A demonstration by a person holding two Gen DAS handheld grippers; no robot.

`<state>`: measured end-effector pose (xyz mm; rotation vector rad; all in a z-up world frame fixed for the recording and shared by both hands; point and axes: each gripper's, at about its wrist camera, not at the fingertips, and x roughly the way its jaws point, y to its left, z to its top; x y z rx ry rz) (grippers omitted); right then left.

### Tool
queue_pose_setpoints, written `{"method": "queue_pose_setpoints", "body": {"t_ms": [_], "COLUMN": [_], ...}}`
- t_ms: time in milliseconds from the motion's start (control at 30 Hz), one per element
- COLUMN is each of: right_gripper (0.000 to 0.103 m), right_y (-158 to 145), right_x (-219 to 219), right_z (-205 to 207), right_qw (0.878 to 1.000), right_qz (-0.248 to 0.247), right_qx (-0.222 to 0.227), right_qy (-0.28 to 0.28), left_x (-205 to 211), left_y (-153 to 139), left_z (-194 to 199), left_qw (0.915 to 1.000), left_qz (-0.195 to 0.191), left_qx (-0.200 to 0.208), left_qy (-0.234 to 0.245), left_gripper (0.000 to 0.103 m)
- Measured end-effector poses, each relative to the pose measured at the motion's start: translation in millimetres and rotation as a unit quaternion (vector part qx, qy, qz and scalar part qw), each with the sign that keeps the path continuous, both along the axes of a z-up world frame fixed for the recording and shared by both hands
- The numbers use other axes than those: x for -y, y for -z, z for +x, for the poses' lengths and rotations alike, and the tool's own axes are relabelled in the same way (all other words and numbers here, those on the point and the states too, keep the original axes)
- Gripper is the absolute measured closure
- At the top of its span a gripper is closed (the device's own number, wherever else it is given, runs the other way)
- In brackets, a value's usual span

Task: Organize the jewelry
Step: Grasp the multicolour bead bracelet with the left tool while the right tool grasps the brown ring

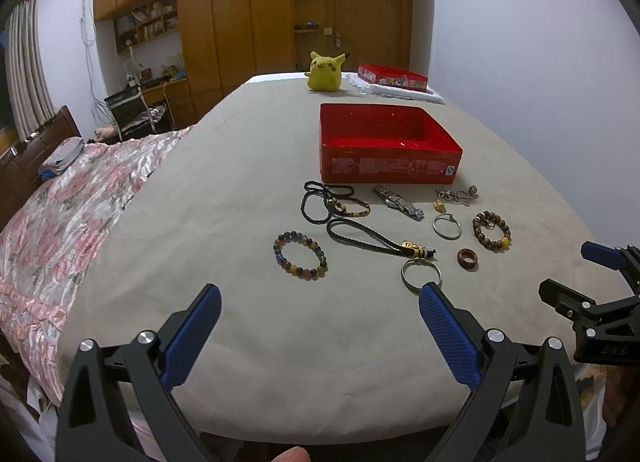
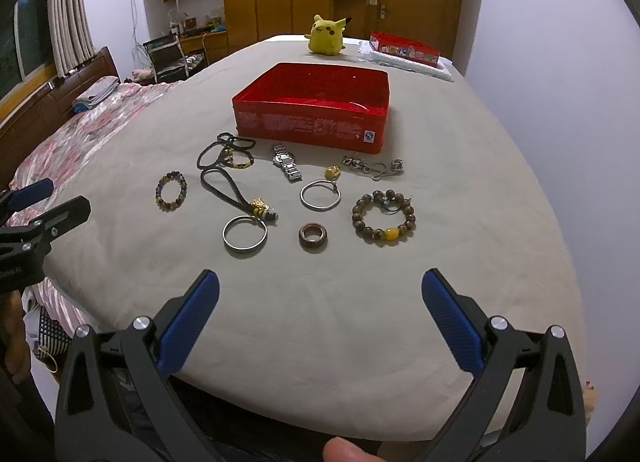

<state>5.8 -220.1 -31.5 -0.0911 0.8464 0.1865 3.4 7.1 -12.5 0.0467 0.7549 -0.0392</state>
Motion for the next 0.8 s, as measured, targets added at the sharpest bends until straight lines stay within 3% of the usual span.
{"method": "queue_pose_setpoints", "body": {"t_ms": [200,367,533,567,600,633,700,800], "right_gripper": [0.003,0.003,0.004,0.005,0.013,0.027,0.038,0.038], "right_y": [5.7,16.2,35.6,40.9,44.6,49.9,59.4,68.1], "right_x": [-0.8,-4.2,-4.4,-3.6,-3.4,-2.7,-0.5,1.1], "right_z": [5.3,12.2,26.2,30.2,33.0,37.3,44.6,51.7], "right_qw": [1.000,0.999,0.999,0.999,0.998,0.998,0.997,0.996], "right_qz": [-0.006,-0.011,0.003,0.006,0.007,0.010,0.017,0.014], "right_qx": [0.006,0.011,-0.016,-0.024,-0.030,-0.040,-0.060,-0.067], "right_qy": [-0.006,-0.032,-0.047,-0.049,-0.049,-0.051,-0.053,-0.052], "left_x": [-5.8,-18.3,-27.1,-28.7,-30.7,-33.3,-36.4,-46.3], "left_y": [6.3,34.8,62.2,67.6,72.2,77.1,81.1,81.6], "left_z": [3.5,18.7,40.8,47.6,53.9,62.2,70.9,84.2], "left_qw": [0.9995,0.9979,0.9944,0.9944,0.9945,0.9942,0.9936,0.9944], "left_qz": [-0.027,-0.036,-0.060,-0.060,-0.058,-0.060,-0.062,-0.054], "left_qx": [-0.002,-0.045,-0.074,-0.078,-0.081,-0.086,-0.092,-0.089], "left_qy": [0.019,0.029,0.047,0.041,0.032,0.026,0.018,-0.014], "left_gripper": [0.004,0.004,0.004,0.004,0.004,0.004,0.004,0.004]}}
